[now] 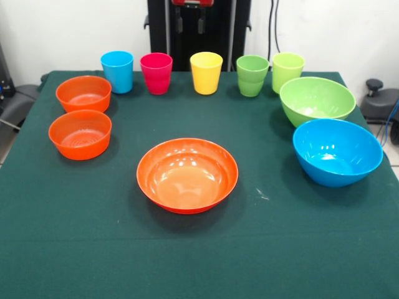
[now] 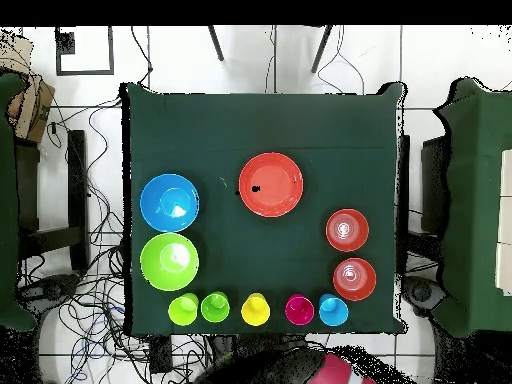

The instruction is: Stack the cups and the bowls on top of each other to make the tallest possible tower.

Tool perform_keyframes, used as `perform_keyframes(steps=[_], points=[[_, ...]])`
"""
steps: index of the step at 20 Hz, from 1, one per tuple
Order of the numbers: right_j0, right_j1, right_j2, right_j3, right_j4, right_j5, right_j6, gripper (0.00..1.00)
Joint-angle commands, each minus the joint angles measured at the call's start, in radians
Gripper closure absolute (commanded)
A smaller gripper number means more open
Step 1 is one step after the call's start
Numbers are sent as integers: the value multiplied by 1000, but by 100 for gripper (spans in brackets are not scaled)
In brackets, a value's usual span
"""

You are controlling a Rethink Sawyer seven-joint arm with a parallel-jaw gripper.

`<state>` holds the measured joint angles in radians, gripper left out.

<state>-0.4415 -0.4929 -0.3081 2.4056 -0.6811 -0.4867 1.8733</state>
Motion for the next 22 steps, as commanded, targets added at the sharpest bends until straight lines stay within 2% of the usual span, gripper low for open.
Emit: perform_keyframes(steps=[1, 9, 17, 22], points=[[47, 228, -7, -124, 14, -196, 111, 0], [17, 94, 84, -124, 11, -30, 120, 0], [-11, 72, 119, -157, 13, 23, 119, 0], [-7, 80, 101, -158, 21, 10, 115, 0]])
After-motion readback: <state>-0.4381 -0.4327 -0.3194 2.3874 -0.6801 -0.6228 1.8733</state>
